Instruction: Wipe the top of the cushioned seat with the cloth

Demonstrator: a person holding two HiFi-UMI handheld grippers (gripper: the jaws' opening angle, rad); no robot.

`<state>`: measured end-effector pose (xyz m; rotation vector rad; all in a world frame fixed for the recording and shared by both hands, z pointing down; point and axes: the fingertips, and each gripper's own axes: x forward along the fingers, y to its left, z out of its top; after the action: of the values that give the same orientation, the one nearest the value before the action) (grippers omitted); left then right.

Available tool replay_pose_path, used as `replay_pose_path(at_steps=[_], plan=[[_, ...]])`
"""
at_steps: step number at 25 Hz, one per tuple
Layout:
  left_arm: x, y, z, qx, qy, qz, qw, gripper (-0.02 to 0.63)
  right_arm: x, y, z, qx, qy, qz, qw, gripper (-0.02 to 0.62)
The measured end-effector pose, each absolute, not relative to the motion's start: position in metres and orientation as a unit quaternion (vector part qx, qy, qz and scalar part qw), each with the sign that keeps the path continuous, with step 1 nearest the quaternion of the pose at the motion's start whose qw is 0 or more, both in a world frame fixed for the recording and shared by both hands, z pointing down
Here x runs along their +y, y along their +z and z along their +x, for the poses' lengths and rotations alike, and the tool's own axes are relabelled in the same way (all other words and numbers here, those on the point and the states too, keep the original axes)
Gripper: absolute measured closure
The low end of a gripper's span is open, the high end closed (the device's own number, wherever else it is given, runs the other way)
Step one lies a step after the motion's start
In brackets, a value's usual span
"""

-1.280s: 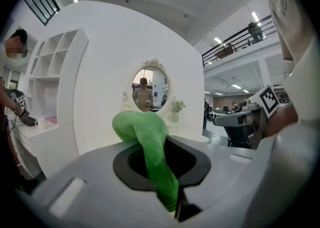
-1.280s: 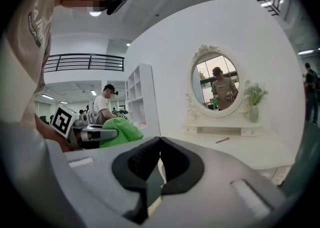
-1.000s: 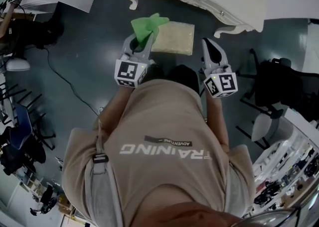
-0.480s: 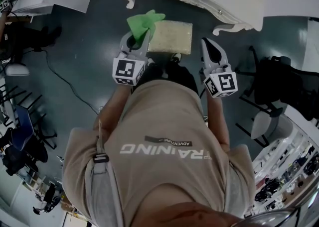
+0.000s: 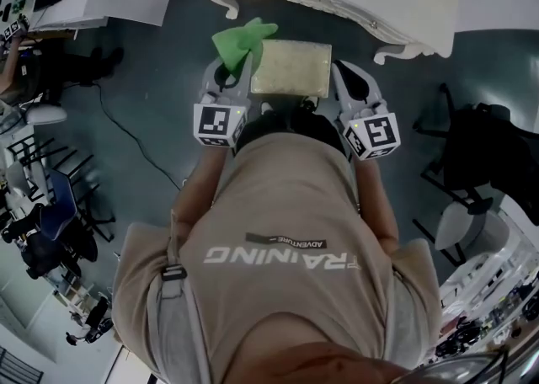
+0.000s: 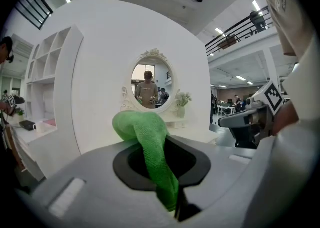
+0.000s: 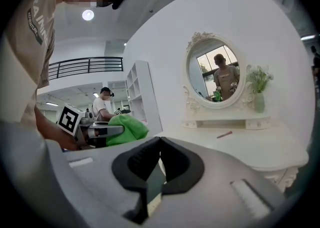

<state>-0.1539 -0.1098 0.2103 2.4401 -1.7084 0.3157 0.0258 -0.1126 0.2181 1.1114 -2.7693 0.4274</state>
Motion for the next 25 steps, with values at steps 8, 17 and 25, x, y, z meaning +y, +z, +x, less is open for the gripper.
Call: replay_pose_path(at_steps=[8,17,25], plan=[[-0.141,0.237,-0.128,-0.603,0.132,0.782,0.087,0.558,-0.143,0.26,0.058,-0.925,0.164,0.333,0.076,0.594],[-0.166,0.305,-0.141,-0.607,0.161,0.768,0.125,0.558,-0.156,0.328,0.051,-0.917,0.21,0.322,0.106,0.594],[-0.198,0.416,-0.18,-0.622,0.165,0.742,0.189,0.558,-0.165,0.433,0.037,-0.889,0.278,0.332,0.15,0.594]])
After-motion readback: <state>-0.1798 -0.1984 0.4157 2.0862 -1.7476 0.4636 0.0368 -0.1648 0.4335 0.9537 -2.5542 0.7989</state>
